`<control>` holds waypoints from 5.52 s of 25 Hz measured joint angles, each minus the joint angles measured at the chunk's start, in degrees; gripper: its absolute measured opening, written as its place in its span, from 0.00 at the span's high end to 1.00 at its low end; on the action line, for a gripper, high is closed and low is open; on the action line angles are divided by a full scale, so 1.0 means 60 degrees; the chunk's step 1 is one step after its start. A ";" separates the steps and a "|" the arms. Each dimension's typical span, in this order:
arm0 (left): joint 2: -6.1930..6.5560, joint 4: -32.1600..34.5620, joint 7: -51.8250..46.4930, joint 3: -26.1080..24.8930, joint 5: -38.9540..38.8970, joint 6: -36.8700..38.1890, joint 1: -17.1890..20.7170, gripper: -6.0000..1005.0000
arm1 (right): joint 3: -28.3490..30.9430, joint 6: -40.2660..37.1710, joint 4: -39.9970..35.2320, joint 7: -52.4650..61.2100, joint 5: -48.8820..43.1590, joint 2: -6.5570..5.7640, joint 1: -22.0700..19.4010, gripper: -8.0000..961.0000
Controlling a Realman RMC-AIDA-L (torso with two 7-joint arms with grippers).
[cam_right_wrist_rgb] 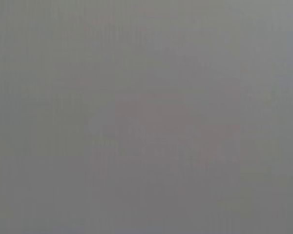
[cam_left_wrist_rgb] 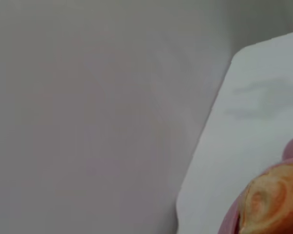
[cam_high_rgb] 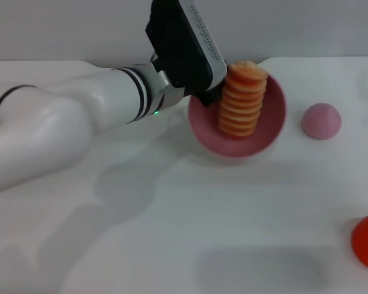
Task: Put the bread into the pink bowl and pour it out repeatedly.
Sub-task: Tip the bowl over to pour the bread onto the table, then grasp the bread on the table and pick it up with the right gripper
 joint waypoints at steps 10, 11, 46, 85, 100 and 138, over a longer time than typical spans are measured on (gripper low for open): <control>-0.0037 0.0029 0.0777 0.0907 0.0659 -0.2083 0.0408 0.95 | -0.0025 0.0097 0.0001 0.0000 0.0040 0.0003 -0.0004 0.40; -0.0038 0.0029 0.0803 0.0927 0.0662 -0.2151 0.0416 0.95 | -0.0038 0.0100 0.0000 0.0000 0.0042 0.0007 0.0000 0.40; 0.0692 -0.0876 -0.0604 -0.9108 -0.0494 0.8539 -0.2619 0.95 | -0.0031 -0.1913 0.0321 0.0000 0.0071 -0.0067 0.0706 0.42; 0.0784 -0.0526 0.0060 -0.9627 0.1031 1.0811 -0.0855 0.95 | 0.5033 -2.2288 -0.0061 -0.4288 0.2087 -0.0059 0.5788 0.44; 0.0623 -0.0249 0.0319 -0.9615 0.1049 1.0895 -0.0249 0.95 | 0.4670 -2.0657 0.1423 -0.4261 0.1724 0.0003 0.5453 0.45; 0.0594 -0.0218 0.0335 -0.9287 0.1063 1.0967 -0.0259 0.95 | 0.4057 -2.0336 -0.0723 -0.2528 0.1962 0.0027 0.4331 0.47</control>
